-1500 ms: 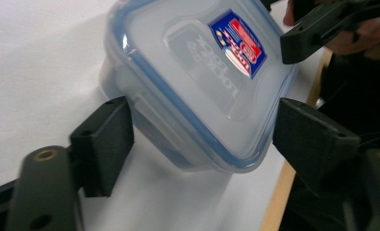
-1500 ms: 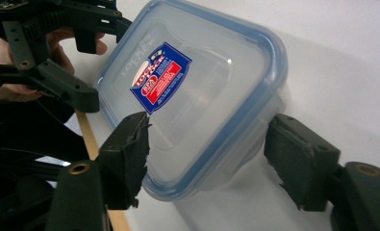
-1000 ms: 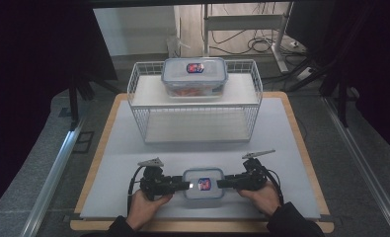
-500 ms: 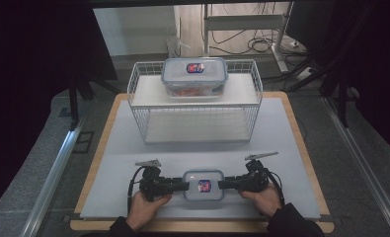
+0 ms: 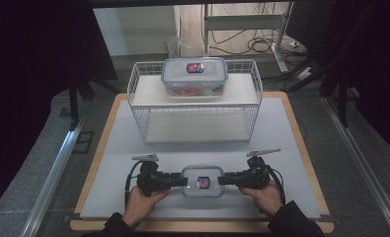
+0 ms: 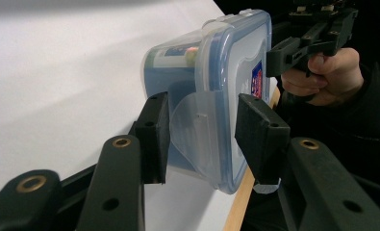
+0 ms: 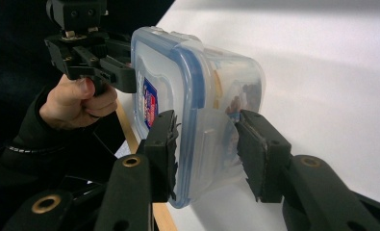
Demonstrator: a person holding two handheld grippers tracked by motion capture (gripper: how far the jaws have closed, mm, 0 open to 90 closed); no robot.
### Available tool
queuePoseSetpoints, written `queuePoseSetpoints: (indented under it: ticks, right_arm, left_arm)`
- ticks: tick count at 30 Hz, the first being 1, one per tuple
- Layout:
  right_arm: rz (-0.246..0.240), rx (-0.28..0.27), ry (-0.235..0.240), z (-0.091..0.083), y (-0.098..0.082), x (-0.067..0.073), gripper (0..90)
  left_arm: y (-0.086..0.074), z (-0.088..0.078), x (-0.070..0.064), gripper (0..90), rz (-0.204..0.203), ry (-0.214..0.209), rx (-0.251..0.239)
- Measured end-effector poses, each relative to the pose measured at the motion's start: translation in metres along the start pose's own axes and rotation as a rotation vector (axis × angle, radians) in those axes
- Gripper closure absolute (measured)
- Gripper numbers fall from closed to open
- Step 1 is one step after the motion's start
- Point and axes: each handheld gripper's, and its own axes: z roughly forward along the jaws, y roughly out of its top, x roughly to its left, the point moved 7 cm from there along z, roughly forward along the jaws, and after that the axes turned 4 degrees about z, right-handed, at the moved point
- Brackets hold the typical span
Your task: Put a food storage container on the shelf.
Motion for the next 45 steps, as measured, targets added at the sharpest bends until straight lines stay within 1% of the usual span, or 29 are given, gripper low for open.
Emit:
queuePoseSetpoints:
  ticks: [5,7,11,14,19,22,24,29,36,38,44,45]
  right_arm:
    - [-0.017,-0.011,0.001,0.0,0.007,0.005,58.9]
    - [-0.019,-0.018,0.003,-0.001,0.01,0.007,58.8]
    - [-0.04,-0.035,0.002,-0.006,0.02,0.011,58.8]
    - [-0.052,-0.041,0.003,-0.009,0.028,0.013,58.8]
    - [-0.068,-0.051,0.007,-0.014,0.04,0.018,58.8]
    - [-0.077,-0.053,0.001,-0.016,0.046,0.02,58.7]
    - [-0.081,-0.057,-0.002,-0.017,0.05,0.023,58.7]
    - [-0.103,-0.075,-0.002,-0.021,0.067,0.029,58.6]
    - [-0.129,-0.106,0.002,-0.029,0.095,0.041,58.5]
    - [-0.133,-0.113,0.003,-0.031,0.103,0.045,58.5]
    - [-0.142,-0.137,0.013,-0.038,0.124,0.055,58.4]
    - [-0.144,-0.141,0.012,-0.039,0.128,0.056,58.5]
  left_arm:
    - [0.007,-0.006,0.0,57.1,0.015,0.002,0.001]
    - [0.011,-0.007,-0.001,57.2,0.027,0.005,-0.001]
    - [0.023,-0.01,-0.004,57.2,0.05,0.013,-0.01]
    - [0.031,-0.013,-0.006,57.2,0.06,0.02,-0.02]
    - [0.043,-0.017,-0.009,57.3,0.07,0.027,-0.034]
    - [0.048,-0.018,-0.009,57.5,0.063,0.018,-0.048]
    - [0.052,-0.02,-0.009,57.6,0.069,0.016,-0.051]
    - [0.069,-0.027,-0.013,57.6,0.075,0.028,-0.069]
    - [0.101,-0.041,-0.018,57.7,0.111,0.042,-0.081]
    - [0.109,-0.043,-0.02,57.6,0.112,0.044,-0.087]
    - [0.133,-0.054,-0.024,57.7,0.146,0.054,-0.091]
    - [0.137,-0.056,-0.025,57.6,0.145,0.054,-0.095]
